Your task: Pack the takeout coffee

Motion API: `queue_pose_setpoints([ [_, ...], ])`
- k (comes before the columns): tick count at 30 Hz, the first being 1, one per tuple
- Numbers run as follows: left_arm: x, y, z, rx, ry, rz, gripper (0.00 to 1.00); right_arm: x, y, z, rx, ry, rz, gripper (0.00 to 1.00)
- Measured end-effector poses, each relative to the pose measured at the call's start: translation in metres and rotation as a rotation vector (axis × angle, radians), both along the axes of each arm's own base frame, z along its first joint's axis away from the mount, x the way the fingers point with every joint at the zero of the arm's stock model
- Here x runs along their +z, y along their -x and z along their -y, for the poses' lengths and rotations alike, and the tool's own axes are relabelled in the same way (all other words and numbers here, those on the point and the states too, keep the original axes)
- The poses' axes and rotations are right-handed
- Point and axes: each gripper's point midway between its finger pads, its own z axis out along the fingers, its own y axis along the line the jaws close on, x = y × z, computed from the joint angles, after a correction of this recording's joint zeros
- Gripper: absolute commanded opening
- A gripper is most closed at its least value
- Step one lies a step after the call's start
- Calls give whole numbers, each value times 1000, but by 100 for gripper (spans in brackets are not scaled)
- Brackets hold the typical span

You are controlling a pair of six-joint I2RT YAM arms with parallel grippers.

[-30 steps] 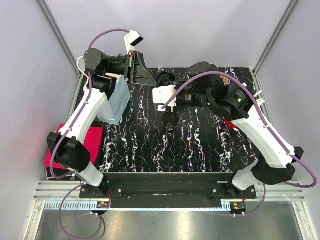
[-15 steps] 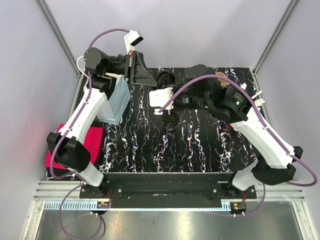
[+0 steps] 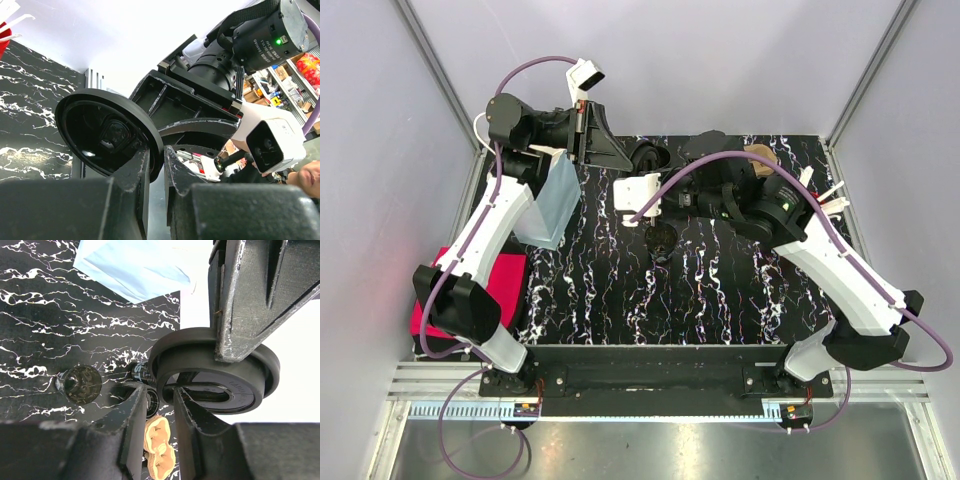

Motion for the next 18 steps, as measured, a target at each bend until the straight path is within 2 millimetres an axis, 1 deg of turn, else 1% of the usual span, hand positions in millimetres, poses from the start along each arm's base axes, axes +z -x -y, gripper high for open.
queue_pose_setpoints([
  [2, 0, 0, 0, 2, 0, -1, 0, 0, -1, 0, -5, -1, 4, 29],
  [3, 0, -1, 0, 2, 0, 0, 0, 1, -3, 0, -12, -4, 9, 22],
  [5, 0, -1, -1, 3, 0, 2, 0, 1, -4, -1, -17, -6, 16, 17],
  [6, 0, -1, -1, 5, 1, 1, 0, 2, -5, -1, -19, -8, 18, 13],
  [8, 0, -2, -1, 10, 1, -2, 0, 2, -4, -2, -16, -7, 19, 10],
  [9, 0, -3, -2, 13, 1, -4, 6, 2, -3, -3, -13, -7, 20, 8],
  [11, 0, -4, -2, 15, 0, -7, 11, 2, -2, -4, -10, -7, 21, 4],
  [12, 0, -4, -3, 17, 0, -8, 19, 2, -2, -3, -10, -6, 21, 2],
  [13, 0, -5, -3, 18, 0, -8, 23, 2, -2, -3, -10, -6, 21, 0],
  [14, 0, -6, -4, 22, 0, -9, 25, 2, -2, -4, -9, -6, 20, 0],
  [18, 0, -9, -8, 36, 2, 5, 50, 0, -1, -3, -11, -4, 12, 0],
])
